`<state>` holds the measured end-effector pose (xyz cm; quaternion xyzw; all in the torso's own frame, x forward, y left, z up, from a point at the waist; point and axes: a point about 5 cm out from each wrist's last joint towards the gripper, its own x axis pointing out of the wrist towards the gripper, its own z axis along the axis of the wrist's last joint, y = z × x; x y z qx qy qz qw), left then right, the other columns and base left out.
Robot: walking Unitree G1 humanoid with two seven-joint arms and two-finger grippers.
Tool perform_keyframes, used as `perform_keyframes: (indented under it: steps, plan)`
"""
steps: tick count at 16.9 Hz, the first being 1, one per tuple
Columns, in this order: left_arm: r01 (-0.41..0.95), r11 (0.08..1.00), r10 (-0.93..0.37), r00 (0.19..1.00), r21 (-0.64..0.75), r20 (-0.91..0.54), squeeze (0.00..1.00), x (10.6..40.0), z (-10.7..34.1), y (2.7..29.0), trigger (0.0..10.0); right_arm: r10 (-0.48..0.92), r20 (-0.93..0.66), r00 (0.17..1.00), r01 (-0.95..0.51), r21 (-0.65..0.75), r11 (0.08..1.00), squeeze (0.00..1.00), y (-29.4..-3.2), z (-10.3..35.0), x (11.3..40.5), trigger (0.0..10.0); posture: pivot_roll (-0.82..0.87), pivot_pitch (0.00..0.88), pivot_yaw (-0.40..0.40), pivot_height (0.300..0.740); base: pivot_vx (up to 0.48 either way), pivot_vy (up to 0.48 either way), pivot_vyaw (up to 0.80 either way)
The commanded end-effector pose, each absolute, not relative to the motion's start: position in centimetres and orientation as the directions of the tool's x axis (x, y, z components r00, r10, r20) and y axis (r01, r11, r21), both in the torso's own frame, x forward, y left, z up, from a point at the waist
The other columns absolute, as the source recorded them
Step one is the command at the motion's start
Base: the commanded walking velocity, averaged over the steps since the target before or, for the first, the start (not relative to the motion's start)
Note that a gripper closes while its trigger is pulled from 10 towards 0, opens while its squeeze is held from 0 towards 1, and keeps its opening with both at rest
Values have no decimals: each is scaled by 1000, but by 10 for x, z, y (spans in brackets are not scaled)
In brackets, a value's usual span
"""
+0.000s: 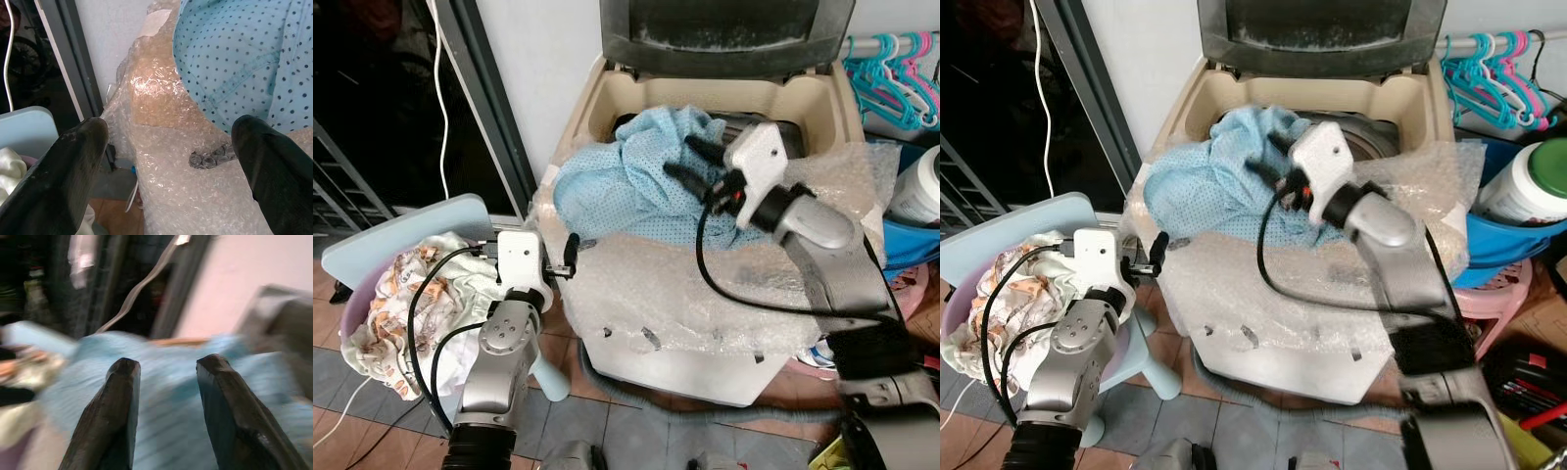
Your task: Clothes washing
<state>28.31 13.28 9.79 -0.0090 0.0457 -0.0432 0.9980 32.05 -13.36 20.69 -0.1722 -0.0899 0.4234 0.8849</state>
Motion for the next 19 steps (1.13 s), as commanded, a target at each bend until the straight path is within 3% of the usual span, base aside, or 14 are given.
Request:
perform_keyframes:
  steps: [1, 2, 3, 4, 5, 6, 8, 10, 12, 13, 15, 17, 19]
  plan:
    - [89, 996, -90, 993, -13, -74, 0, 284, 102, 135, 10000, 853, -59, 519, -804, -371, 465, 922, -123, 200, 310, 10000, -97, 0, 105, 740, 0, 0, 0]
    - [92, 996, -92, 993, -10, -73, 0, 284, 103, 135, 10000, 878, -113, 466, -849, -337, 407, 706, -118, 192, 305, 10000, -95, 0, 107, 740, 0, 0, 0]
    - [95, 995, -96, 993, -11, -73, 0, 284, 103, 135, 10000, 891, -150, 428, -878, -301, 371, 576, -113, 182, 302, 10000, -93, 0, 107, 740, 0, 0, 0]
    - [101, 995, -102, 992, -15, -74, 0, 283, 104, 134, 10000, 884, -198, 423, -887, -291, 359, 369, -109, 171, 303, 10000, -87, 0, 106, 740, 0, 0, 0]
    - [107, 994, -109, 991, -20, -75, 0, 282, 104, 134, 10000, 846, -238, 478, -861, -315, 398, 302, -110, 163, 311, 10000, -79, 0, 102, 740, 0, 0, 0]
    - [118, 993, -120, 990, -24, -78, 0, 281, 104, 134, 10000, 759, -274, 590, -795, -359, 488, 255, -115, 154, 327, 10000, -75, 0, 100, 740, 0, 0, 0]
    - [113, 993, -114, 990, -19, -79, 0, 280, 103, 135, 10000, 661, -263, 703, -702, -405, 586, 231, -124, 157, 342, 10000, -72, 0, 99, 740, 0, 0, 0]
    - [107, 994, -108, 990, -11, -87, 0, 279, 102, 137, 10000, 450, -190, 872, -488, -386, 783, 220, -152, 172, 367, 10000, -69, 0, 97, 740, 0, 0, 0]
    - [109, 994, -110, 990, -10, -89, 0, 278, 102, 137, 10000, 329, -104, 938, -344, -356, 869, 212, -170, 186, 377, 10000, -70, 0, 97, 740, 0, 0, 0]
    - [112, 994, -112, 989, -9, -92, 0, 278, 102, 136, 10000, 211, 8, 977, -200, -290, 936, 216, -188, 206, 384, 10000, -77, 0, 99, 740, 0, 0, 0]
    - [114, 994, -114, 989, -6, -95, 0, 279, 101, 135, 10000, 79, 86, 993, -61, -199, 978, 220, -206, 219, 388, 10000, -79, 0, 100, 740, 0, 0, 0]
    - [103, 995, -102, 990, 7, -100, 0, 280, 100, 136, 10000, 47, 144, 989, -29, -124, 992, 216, -212, 228, 386, 10000, -79, 0, 100, 740, 0, 0, 0]
    - [57, 998, -53, 993, 37, -102, 0, 281, 100, 139, 10000, 108, 201, 974, -81, -142, 987, 216, -201, 230, 377, 10000, -77, 0, 96, 740, 0, 0, 0]
